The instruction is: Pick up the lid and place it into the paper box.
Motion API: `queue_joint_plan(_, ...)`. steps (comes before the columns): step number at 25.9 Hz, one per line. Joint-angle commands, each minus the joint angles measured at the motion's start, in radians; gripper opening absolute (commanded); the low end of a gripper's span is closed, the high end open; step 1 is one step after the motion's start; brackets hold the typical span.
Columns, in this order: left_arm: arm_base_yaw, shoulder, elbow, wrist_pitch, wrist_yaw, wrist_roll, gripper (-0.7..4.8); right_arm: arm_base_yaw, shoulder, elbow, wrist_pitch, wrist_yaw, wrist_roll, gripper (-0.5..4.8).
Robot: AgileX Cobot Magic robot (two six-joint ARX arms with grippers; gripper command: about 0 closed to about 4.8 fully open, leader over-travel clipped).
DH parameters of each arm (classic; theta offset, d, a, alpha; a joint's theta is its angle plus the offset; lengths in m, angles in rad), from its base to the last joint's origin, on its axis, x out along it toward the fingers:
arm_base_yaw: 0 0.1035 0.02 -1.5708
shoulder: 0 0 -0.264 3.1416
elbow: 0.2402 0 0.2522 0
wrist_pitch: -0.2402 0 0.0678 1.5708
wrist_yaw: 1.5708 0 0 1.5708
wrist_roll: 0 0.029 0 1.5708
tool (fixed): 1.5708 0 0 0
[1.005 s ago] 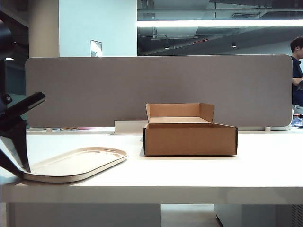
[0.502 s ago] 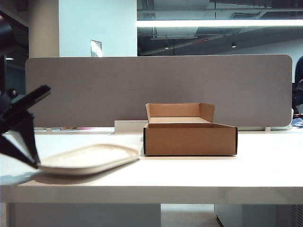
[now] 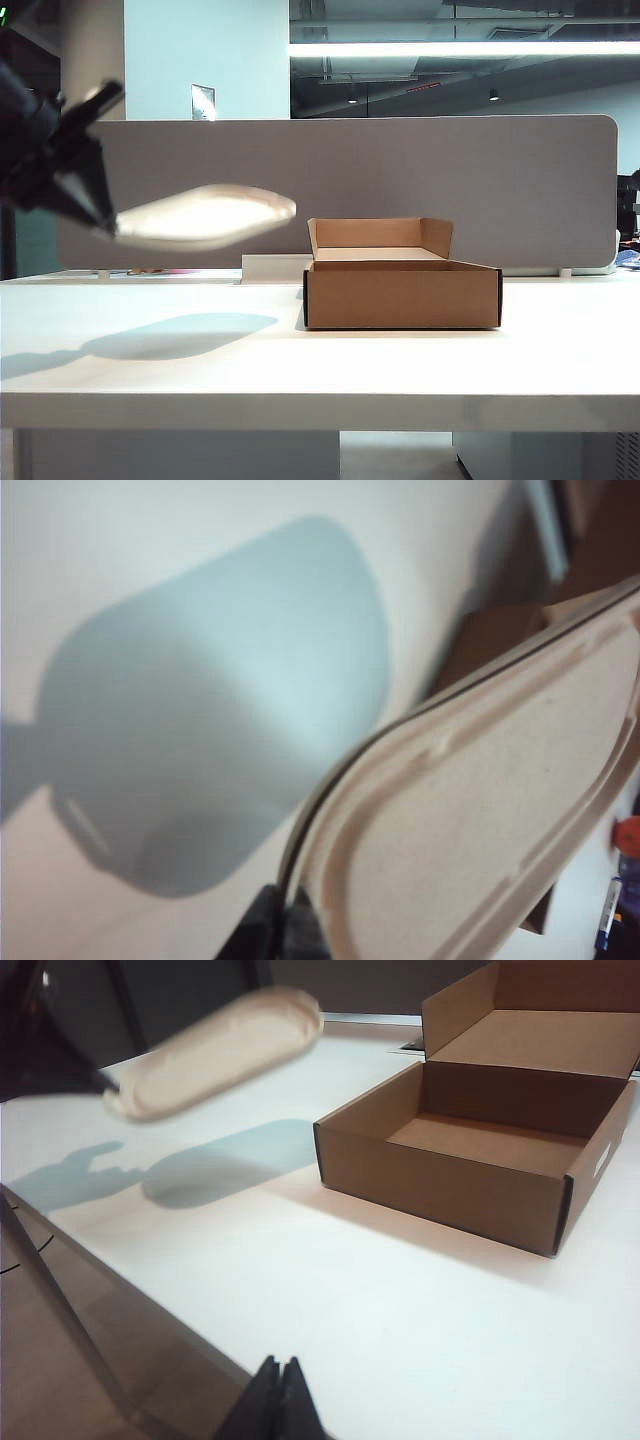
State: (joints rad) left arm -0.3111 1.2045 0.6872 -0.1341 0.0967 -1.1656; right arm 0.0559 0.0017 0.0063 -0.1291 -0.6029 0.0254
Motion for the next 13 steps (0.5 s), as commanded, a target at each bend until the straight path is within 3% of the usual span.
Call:
queue_joint_plan(1, 0.0, -0.003, 0.056, 0.018, -0.018, 0.093, -0.06, 0.0, -0.002, -0.006, 0.013, 0.001, 0.0, -0.06)
queue_joint_plan(6, 0.0, 0.023, 0.126, 0.019, -0.06, 0.202, -0.06, 0.0, -0.002, -0.006, 0.013, 0.001, 0.0, -0.06)
queue_joint_plan(11, 0.0, 0.101, 0.201, 0.02, -0.047, 0.263, -0.06, 0.0, -0.002, -0.006, 0.012, 0.001, 0.0, -0.06)
queue_joint_plan(13, 0.0, 0.177, 0.267, 0.023, -0.04, 0.324, -0.06, 0.0, -0.002, -0.006, 0.013, 0.001, 0.0, -0.06)
